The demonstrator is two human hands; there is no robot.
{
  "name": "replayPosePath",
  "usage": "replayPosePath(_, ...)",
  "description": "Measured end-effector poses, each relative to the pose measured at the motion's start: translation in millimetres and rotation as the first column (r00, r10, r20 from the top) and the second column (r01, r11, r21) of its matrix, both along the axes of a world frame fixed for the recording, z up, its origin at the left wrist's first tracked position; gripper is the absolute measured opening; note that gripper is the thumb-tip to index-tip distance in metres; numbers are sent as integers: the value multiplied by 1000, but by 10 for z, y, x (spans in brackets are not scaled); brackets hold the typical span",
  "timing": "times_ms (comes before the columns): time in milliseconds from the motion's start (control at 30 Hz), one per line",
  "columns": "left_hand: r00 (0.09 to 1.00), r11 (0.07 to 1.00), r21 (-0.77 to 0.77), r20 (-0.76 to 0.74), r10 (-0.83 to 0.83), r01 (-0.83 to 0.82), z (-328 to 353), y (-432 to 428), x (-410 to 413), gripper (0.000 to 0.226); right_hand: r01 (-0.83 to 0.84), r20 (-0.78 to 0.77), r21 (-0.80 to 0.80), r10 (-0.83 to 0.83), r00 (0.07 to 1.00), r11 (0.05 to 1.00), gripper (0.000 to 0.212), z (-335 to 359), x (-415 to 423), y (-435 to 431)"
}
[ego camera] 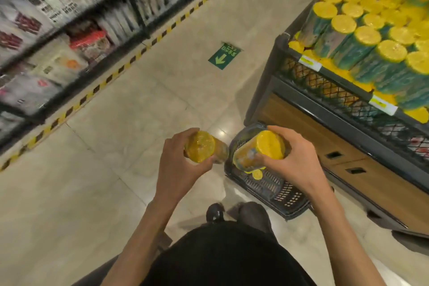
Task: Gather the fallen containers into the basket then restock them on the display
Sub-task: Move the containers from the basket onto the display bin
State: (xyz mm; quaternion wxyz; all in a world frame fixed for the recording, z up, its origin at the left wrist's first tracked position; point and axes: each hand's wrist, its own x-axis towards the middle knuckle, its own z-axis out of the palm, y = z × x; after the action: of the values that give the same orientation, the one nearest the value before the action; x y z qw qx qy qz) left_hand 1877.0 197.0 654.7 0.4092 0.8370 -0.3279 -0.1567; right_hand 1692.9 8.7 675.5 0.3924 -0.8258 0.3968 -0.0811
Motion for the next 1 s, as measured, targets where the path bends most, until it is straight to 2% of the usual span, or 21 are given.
replayPosePath(400,999,998,-65,18,26,-25,218,-379,988,73,29,71,-7,-29,997,1000,79,75,1036,-366)
replayPosePath(667,994,993,-63,43,-98,100,281,-1330,2048,81,141,80,-37,-137,987,989,78,96,1886,-1129)
replayPosePath(867,963,965,-64,109,-246,254,405,-2161,2765,76,216,45,-121,-212,976,969,72,210,2465,-1794)
replayPosePath(1000,941,941,-68,92,-325,331,388,-2654,3148,77,326,99,-116,-316,944,938,68,272,2744,-2119)
